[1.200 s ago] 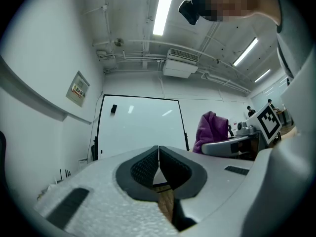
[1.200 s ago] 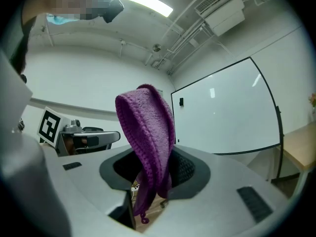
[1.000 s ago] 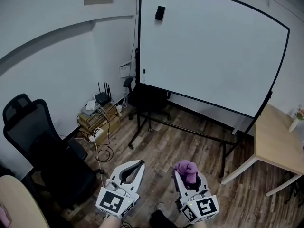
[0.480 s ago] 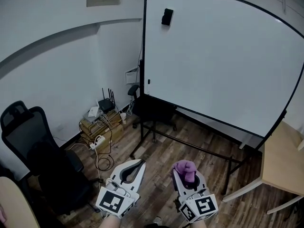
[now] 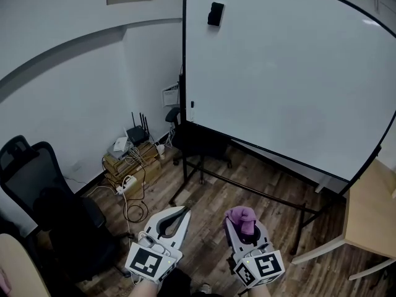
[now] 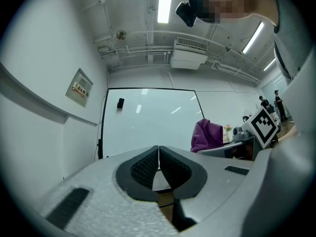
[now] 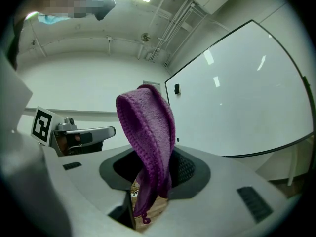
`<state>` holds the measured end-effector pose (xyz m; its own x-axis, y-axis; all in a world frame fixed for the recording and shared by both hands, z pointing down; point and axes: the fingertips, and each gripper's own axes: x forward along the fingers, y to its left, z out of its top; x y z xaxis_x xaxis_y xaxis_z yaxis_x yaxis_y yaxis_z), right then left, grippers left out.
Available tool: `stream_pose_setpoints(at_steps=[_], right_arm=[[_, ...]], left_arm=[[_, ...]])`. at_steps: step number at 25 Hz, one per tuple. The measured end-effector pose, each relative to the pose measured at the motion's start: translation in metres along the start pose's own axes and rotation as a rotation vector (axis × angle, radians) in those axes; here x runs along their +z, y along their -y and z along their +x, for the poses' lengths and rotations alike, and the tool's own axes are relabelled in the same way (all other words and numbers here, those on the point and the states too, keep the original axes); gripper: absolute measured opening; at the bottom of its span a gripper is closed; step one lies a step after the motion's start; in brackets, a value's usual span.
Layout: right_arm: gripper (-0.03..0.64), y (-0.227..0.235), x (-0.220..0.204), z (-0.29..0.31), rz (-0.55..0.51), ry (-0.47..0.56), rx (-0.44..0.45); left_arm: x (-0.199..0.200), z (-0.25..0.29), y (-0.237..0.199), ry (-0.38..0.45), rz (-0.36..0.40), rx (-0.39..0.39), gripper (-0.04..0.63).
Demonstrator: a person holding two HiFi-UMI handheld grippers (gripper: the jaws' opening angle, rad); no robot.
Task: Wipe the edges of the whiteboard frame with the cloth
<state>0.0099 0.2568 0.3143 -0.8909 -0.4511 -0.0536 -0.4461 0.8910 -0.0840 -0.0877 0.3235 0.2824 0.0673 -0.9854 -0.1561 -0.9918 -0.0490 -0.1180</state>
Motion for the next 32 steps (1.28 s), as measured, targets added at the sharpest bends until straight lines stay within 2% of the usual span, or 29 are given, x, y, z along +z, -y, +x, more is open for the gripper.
stream_pose_setpoints(at_steps=[10,23,32], right_arm=[[0.146,0.023,-0.003,0.065,0.006,-0.003,-0.063],[0.152,0.03,-0.01,0.191,0.016,-0.005,-0.168],[0.156,0.022,-0.022,0.261,0.041,0.005,-0.247]], left_arm=[[-0.014,0.052,-0.055,-0.002,-0.025,-0.059,0.02],[-0.034,0.116,-0.174,0.016,-0.013,-0.152,0.02],[-0.051,0.138,-0.239,0.009,-0.012,-0.237,0.02]])
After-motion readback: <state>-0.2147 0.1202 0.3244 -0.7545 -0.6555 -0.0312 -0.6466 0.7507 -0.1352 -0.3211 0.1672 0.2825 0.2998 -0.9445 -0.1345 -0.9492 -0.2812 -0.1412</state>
